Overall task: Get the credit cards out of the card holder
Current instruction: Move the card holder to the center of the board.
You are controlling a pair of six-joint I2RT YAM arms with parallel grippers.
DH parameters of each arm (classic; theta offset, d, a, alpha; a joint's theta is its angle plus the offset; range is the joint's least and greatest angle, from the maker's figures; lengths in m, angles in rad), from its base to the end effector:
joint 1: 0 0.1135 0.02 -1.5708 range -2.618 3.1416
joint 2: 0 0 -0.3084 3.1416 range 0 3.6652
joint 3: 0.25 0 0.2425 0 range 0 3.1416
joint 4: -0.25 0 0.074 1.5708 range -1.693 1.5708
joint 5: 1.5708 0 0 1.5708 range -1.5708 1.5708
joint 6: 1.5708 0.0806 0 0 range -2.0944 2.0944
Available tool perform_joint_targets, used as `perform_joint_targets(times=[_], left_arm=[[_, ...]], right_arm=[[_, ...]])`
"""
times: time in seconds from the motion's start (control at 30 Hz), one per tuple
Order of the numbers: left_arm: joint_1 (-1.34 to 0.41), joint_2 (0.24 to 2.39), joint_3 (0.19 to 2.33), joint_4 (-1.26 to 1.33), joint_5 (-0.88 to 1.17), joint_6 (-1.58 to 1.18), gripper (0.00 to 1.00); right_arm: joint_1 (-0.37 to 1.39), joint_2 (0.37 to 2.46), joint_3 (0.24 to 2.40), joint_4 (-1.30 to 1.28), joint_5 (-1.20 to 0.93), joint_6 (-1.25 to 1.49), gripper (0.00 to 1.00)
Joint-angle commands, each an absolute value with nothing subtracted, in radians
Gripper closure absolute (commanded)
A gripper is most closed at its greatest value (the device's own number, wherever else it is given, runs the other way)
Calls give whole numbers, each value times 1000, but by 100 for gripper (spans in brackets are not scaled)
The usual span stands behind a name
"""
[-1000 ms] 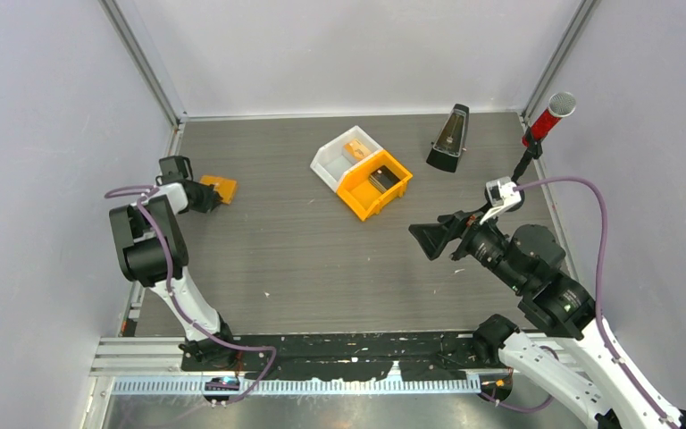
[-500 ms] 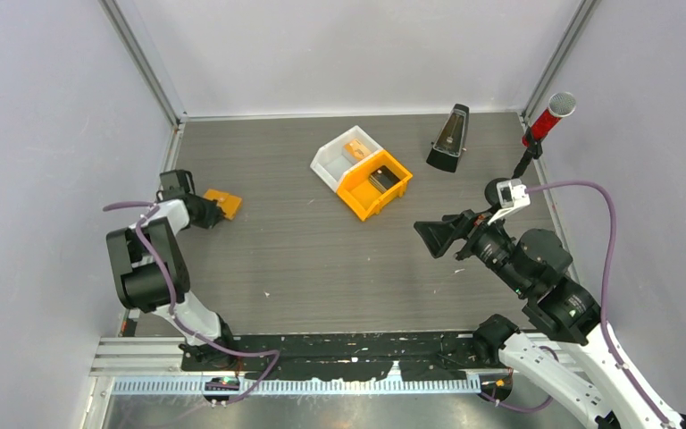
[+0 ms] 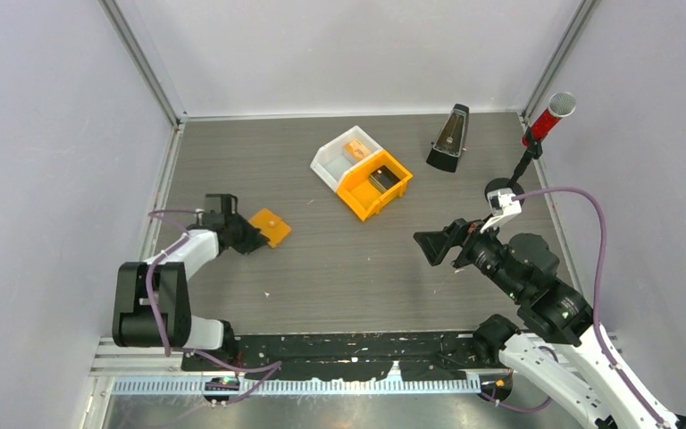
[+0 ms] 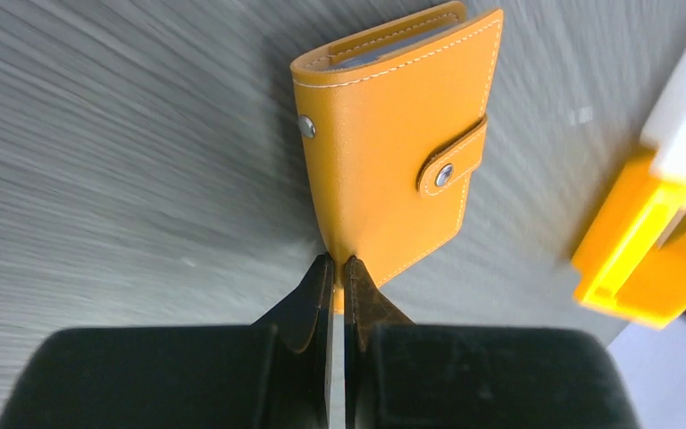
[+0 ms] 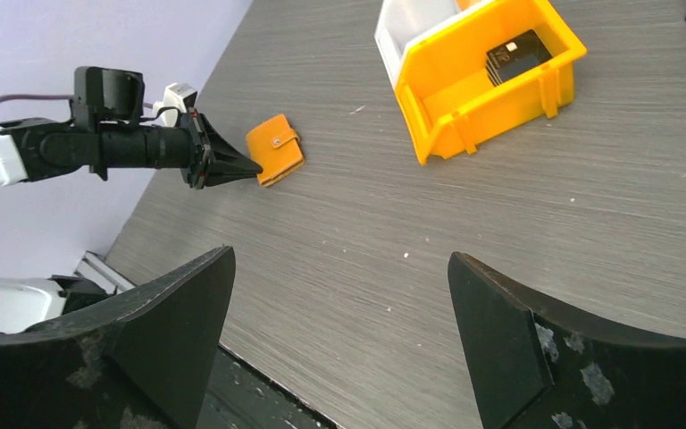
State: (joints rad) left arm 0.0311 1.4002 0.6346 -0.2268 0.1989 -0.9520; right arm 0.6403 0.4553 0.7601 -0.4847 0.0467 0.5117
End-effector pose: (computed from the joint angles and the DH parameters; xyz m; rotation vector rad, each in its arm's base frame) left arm 0.2626 -0.0078 0.1697 -1.1810 2.3726 -0.5870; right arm 0.0834 0.0574 0.3492 -0.0815 1.8177 0.7913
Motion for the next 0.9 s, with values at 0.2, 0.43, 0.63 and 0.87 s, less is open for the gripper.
perform_joint_targets(times=[0.2, 0.43, 0.63, 0.87], left_arm=[[-371, 1238, 548, -215, 247, -986, 100], [-566, 1152, 519, -188, 200, -1029, 100], [-653, 1153, 466, -123, 186, -1082, 94], [-655, 1045, 476, -206, 133, -1038, 55]], right_arm=[[644, 475, 769, -555, 164, 432, 2], [643, 565, 734, -588, 145, 459, 0], [644, 689, 752, -618, 149, 519, 5], [644, 781, 662, -466, 4, 638, 13]])
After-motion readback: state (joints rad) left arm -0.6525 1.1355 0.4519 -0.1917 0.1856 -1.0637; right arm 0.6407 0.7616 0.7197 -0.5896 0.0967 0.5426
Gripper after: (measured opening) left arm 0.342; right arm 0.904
